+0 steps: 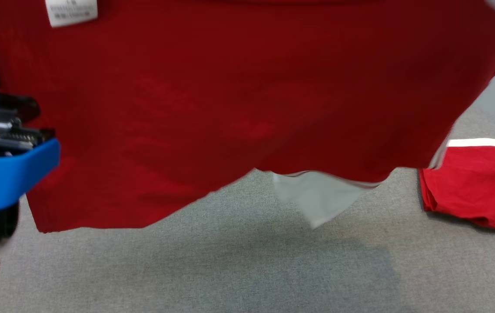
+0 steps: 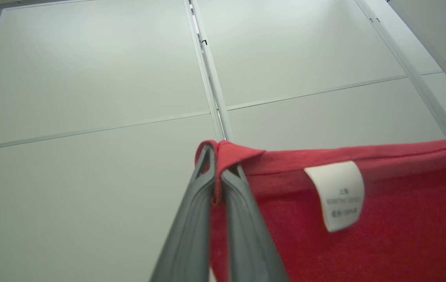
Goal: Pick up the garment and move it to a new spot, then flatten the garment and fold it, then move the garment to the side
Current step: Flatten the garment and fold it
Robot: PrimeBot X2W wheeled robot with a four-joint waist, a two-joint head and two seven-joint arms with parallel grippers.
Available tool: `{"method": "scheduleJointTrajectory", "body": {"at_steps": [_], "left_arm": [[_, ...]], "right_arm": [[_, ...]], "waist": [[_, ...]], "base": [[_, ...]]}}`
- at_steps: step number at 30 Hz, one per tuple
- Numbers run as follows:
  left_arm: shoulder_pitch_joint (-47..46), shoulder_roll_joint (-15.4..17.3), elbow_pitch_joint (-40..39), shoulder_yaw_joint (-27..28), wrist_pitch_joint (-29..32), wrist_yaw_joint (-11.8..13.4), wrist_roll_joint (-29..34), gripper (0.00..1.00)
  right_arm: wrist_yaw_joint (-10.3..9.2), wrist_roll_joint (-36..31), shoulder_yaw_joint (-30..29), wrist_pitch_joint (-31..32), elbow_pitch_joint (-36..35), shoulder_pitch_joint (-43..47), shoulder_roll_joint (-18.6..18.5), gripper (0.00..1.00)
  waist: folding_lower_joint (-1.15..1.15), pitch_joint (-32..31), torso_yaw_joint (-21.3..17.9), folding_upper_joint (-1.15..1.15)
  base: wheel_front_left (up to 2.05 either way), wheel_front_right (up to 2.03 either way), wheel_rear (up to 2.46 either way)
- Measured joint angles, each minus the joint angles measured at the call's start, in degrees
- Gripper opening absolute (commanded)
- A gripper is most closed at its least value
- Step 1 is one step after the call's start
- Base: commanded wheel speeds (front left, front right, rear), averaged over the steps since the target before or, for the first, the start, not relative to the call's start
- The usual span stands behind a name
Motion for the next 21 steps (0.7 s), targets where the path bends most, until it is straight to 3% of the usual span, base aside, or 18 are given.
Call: {"method": "scheduleJointTrajectory", "body": {"at_steps": [11,16,21], "left_arm": [[-9.3,-2.0,7.1,-1.5,2.7,-3.4,-3.1,0.00],[-13.5,-5.2,16.3,-3.5,3.1,-5.7,-5.2,0.00],[-20.9,-10.0,31.4,-5.3,1.7,-9.1,-7.1,0.00]], "right_arm": [[0.00,4.8,6.3,0.4,12.3,-14.0,-6.2,0.00],[0.00,6.1,11.2,-1.0,20.3,-19.3,-6.0,0.00],[0.00,6.1,15.4,-4.5,30.9,-26.5,-3.6,0.00]], "waist": [[0.01,1.4,-0.2,0.00],[0.01,4.6,-0.1,0.00],[0.02,8.0,0.4,0.01]], "base": [[0.00,0.00,0.00],[0.00,0.00,0.00],[0.00,0.00,0.00]]}}
